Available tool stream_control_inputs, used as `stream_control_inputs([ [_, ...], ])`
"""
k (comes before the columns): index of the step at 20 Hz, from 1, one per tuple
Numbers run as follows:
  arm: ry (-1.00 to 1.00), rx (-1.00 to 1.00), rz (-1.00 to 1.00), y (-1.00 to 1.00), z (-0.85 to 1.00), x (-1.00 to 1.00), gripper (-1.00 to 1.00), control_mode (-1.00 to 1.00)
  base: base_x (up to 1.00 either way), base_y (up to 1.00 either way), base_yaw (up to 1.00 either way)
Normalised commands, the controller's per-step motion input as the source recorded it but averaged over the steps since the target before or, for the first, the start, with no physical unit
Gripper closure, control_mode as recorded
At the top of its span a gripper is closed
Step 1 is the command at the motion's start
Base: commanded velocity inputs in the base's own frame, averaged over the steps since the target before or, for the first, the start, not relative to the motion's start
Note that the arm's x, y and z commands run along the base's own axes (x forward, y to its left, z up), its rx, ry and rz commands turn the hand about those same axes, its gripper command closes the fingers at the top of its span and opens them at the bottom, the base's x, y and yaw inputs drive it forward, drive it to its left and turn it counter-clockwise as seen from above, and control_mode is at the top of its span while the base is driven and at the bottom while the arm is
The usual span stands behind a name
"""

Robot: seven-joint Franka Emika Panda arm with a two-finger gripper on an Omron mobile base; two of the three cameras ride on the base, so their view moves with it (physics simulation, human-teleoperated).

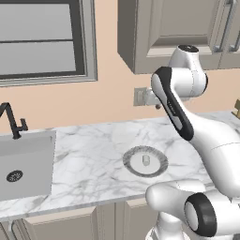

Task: Pick up the marshmallow and place it in the cup of hot chocolate on the dining counter.

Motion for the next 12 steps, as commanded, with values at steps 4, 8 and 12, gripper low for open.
stream_control_inputs([
  [4,-0.07,-0.06,0.05,0.20,0.00,-0.55,-1.00,-1.00,0.00,0.00,0.00],
  [8,0.00,0.00,0.02,0.14,-0.12,-0.64,-1.00,-1.00,0.00,0.00,0.00],
  [12,0.00,0.00,-0.02,0.27,-0.32,-0.51,-1.00,-1.00,0.00,0.00,0.00],
])
